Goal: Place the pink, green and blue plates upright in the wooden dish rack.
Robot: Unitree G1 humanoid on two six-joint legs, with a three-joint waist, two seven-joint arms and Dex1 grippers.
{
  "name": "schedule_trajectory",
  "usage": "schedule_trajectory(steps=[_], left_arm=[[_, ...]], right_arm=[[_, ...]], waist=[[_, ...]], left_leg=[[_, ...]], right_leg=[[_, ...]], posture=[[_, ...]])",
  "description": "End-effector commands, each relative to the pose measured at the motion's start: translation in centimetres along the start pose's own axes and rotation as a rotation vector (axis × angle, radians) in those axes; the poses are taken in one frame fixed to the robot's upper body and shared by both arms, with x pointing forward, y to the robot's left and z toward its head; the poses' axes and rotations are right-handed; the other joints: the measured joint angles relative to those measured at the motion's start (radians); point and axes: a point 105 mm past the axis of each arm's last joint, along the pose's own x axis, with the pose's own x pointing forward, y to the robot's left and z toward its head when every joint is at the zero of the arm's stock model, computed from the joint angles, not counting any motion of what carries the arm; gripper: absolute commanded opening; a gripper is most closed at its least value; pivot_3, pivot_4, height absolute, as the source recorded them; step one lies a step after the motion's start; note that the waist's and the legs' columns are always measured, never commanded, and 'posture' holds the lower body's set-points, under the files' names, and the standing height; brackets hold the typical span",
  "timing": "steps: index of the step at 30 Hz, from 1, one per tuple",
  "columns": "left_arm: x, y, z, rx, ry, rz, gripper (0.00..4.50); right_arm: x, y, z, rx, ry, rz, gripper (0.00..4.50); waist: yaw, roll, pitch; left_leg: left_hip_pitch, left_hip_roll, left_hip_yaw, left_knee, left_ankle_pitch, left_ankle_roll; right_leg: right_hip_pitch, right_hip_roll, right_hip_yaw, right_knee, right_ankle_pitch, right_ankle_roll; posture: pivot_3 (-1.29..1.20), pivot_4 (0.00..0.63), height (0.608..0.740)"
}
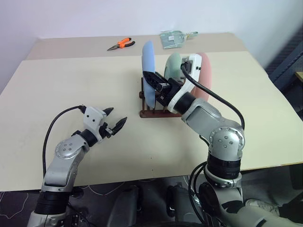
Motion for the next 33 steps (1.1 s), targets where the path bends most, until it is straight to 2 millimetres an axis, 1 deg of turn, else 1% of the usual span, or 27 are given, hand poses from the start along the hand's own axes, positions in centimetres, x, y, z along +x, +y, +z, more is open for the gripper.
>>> schedule_trajectory(steps=[1,3,4,5,8,11,14,17,19,22,24,26,28,29,30,32,33], left_arm=[[0.0,-0.5,1.1,0.027,-0.043,-0.011,3.50],[0.0,-0.5,1.0,0.026,-0.043,-0.011,3.50],[0.1,-0.5,1.0,0.025,-0.043,-0.011,3.50],[0.1,-0.5,1.0,0.025,-0.043,-0.011,3.50],[0.1,-0.6,0.9,0.024,-0.043,-0.011,3.50],[0.1,-0.6,0.8,0.020,-0.042,-0.011,3.50],[0.1,-0.5,0.7,0.017,-0.043,-0.012,3.50],[0.2,-0.5,0.7,0.016,-0.043,-0.013,3.50],[0.2,-0.6,0.6,0.016,-0.045,-0.015,3.50],[0.1,-0.4,0.5,0.018,-0.044,-0.013,3.50],[0.0,0.1,0.3,0.034,-0.034,0.001,3.50],[-0.1,0.6,0.1,0.045,-0.026,0.018,3.50],[-0.6,2.6,-0.2,0.052,-0.011,0.083,3.50],[-0.8,3.4,-0.3,0.059,-0.005,0.111,3.50],[-1.2,4.1,-0.4,0.075,0.005,0.135,3.50],[-1.7,4.9,-0.7,0.103,0.026,0.160,3.50],[-2.0,5.2,-1.0,0.115,0.038,0.170,3.50]], right_arm=[[0.5,0.7,1.0,-0.051,-0.025,0.019,2.05],[0.7,0.7,1.4,-0.105,-0.030,0.012,3.12],[0.8,0.7,1.5,-0.141,-0.030,0.013,3.55],[0.8,0.8,1.6,-0.164,-0.030,0.015,3.55],[1.0,1.1,2.3,-0.306,-0.037,0.030,3.55],[1.0,1.6,3.5,-0.522,-0.047,0.058,3.55],[0.7,2.0,4.5,-0.688,-0.050,0.089,3.55],[0.3,1.5,5.7,-0.797,-0.075,0.067,3.55],[-0.5,1.0,7.0,-0.876,-0.111,0.044,3.55],[-2.9,0.6,10.0,-0.945,-0.168,0.043,3.55],[-4.9,-0.7,12.3,-0.971,-0.186,-0.007,3.55],[-6.6,-2.1,13.8,-0.986,-0.192,-0.069,3.55],[-9.7,-5.6,14.8,-1.005,-0.122,-0.199,3.55],[-11.3,-7.5,14.9,-0.991,-0.080,-0.260,3.55],[-12.8,-9.3,14.3,-0.976,-0.023,-0.315,3.55],[-14.9,-11.9,12.9,-0.945,0.058,-0.373,3.55],[-15.9,-13.2,11.8,-0.912,0.101,-0.400,3.55]], waist=[[0.000,0.000,0.000],[0.000,0.000,0.000],[0.000,0.000,0.000],[0.000,0.000,0.000],[0.001,0.000,0.000],[0.001,0.000,0.000],[0.001,0.000,0.000],[0.002,0.000,0.000],[0.002,0.000,0.000],[0.010,0.000,0.000],[0.016,0.000,0.000],[0.022,0.000,0.000],[0.026,-0.001,0.000],[0.028,-0.001,0.000],[0.031,-0.001,0.000],[0.028,-0.001,0.000],[0.027,0.000,-0.001]], left_leg=[[0.000,0.000,0.000,0.000,0.000,0.000],[0.000,0.000,0.000,0.000,0.000,0.000],[0.000,0.000,0.000,0.000,0.000,0.000],[0.000,0.000,0.000,0.000,0.000,0.000],[0.000,0.000,0.000,0.000,0.000,0.000],[0.000,0.000,0.000,0.001,0.000,0.001],[0.000,0.000,0.000,0.001,0.000,0.001],[0.000,0.000,0.000,0.001,0.000,0.001],[0.000,0.000,0.000,0.001,0.000,0.001],[0.000,0.000,0.000,0.002,-0.001,0.002],[0.000,0.000,0.000,0.002,-0.001,0.003],[0.000,0.000,0.000,0.003,-0.002,0.003],[0.000,0.000,0.000,0.003,-0.002,0.003],[0.000,0.001,0.000,0.002,-0.002,0.003],[0.000,0.001,0.000,0.003,-0.002,0.004],[0.000,0.001,0.000,0.002,-0.003,0.005],[0.000,0.001,0.000,0.002,-0.003,0.005]], right_leg=[[0.000,0.000,0.000,0.000,0.000,0.000],[0.000,0.000,0.000,0.000,0.000,0.000],[0.000,0.000,0.000,0.000,0.000,0.000],[0.000,0.000,0.000,0.000,0.000,0.000],[0.000,0.001,0.000,0.000,0.000,0.000],[0.001,0.001,-0.001,0.000,0.000,0.000],[0.001,0.001,-0.001,0.000,0.000,0.000],[0.001,0.001,-0.001,-0.001,0.000,0.000],[0.001,0.000,-0.001,-0.001,0.000,0.000],[0.002,0.000,-0.001,-0.001,0.000,0.000],[0.003,0.000,-0.001,-0.002,0.000,0.000],[0.003,-0.001,-0.001,-0.003,0.000,0.000],[0.003,-0.001,-0.001,-0.003,0.000,0.000],[0.003,-0.001,-0.001,-0.004,0.000,0.000],[0.004,-0.001,-0.002,-0.005,0.000,0.000],[0.006,-0.002,-0.002,-0.007,0.000,0.000],[0.006,-0.003,-0.002,-0.008,0.000,0.000]], posture=[[0.00,0.150,0.740],[0.00,0.150,0.740],[0.00,0.150,0.740],[0.00,0.150,0.740],[0.00,0.150,0.740],[0.00,0.150,0.740],[0.00,0.150,0.740],[0.00,0.150,0.740],[0.00,0.150,0.740],[0.00,0.150,0.740],[0.00,0.150,0.740],[0.00,0.150,0.740],[0.00,0.150,0.740],[0.00,0.150,0.740],[0.00,0.150,0.740],[0.00,0.150,0.740],[0.00,0.150,0.740]])
